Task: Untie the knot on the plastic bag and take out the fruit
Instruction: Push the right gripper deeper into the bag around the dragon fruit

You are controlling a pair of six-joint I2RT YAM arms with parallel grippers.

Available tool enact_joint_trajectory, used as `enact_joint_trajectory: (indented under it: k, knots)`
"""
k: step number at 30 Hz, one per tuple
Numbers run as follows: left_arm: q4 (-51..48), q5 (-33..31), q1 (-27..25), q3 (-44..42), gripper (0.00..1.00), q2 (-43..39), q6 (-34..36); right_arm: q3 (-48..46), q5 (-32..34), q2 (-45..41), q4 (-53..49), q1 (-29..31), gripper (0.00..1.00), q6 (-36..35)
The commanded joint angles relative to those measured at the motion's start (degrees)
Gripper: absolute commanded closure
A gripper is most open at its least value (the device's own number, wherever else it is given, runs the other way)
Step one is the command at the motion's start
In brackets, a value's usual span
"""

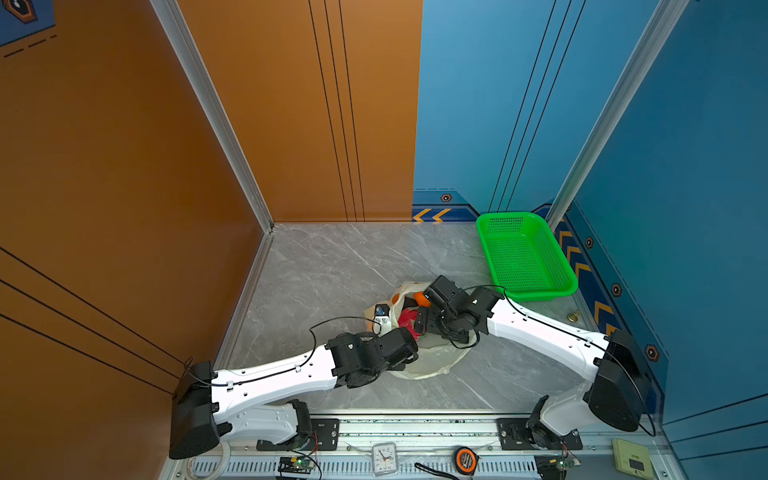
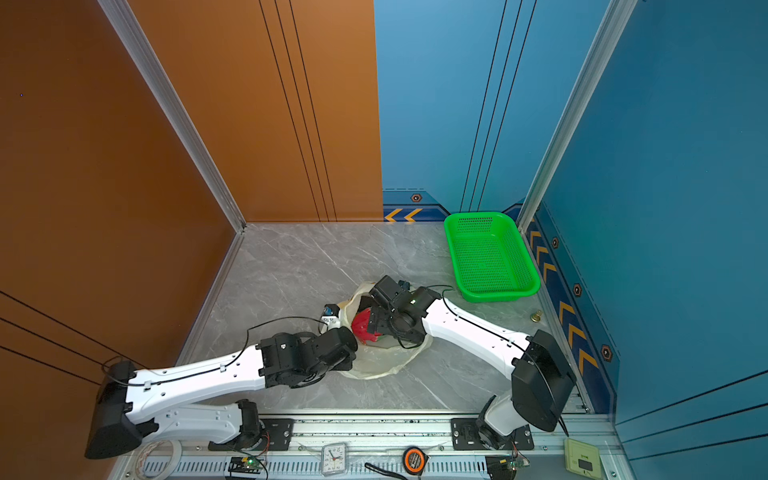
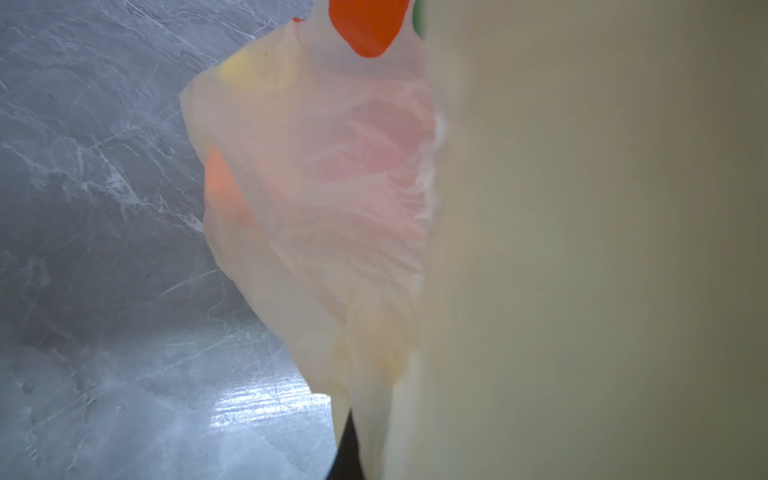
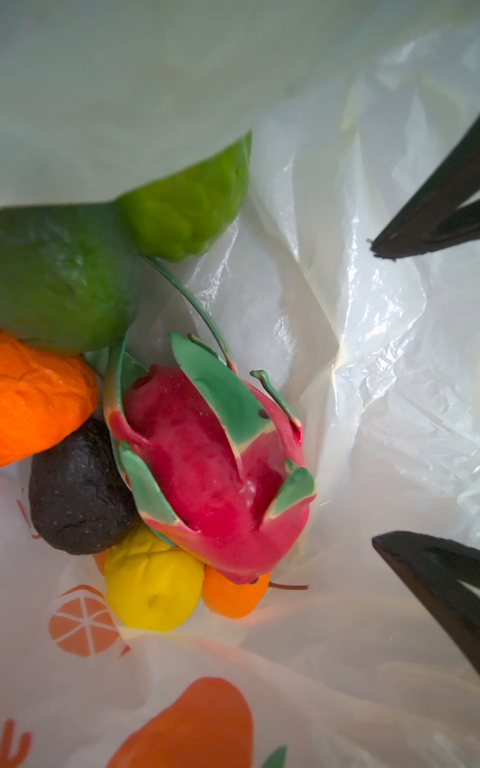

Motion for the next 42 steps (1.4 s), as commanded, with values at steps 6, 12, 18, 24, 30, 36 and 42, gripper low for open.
enact_joint_trajectory:
  k: [6,12,18,24,30,36,42]
  knots:
    - [-0.37,0.13,0.72,3.74,1.00,0.51,2.91,3.38,4.01,1.23,0.70,0.15,0.00,20.13]
    - [0.51,1.32,1.53,3.84,1.00,0.81,4.32,4.30,6.35,3.27,0.09,1.10,0.00,32.12]
    - [0.95,1.92,1.51,3.14,1.00,0.34,5.22,6.40,10.27,5.49,-0.26,2.03,0.00,40.61]
    - [1.04,2.01,1.76,2.47,1.00,-1.15,6.32,7.66,11.20,8.16,0.54,2.16,0.00,47.47]
    - [1.08,2.37,2.08,1.82,1.00,-2.00,6.66,8.37,10.41,10.92,1.31,2.60,0.00,51.54]
    - [1.04,2.77,2.21,1.33,1.00,-2.39,6.65,8.60,9.57,13.31,3.25,2.26,0.00,53.46]
    - [1.05,3.07,2.83,0.88,1.00,-2.91,6.75,8.65,8.87,15.66,4.63,2.49,0.00,55.20]
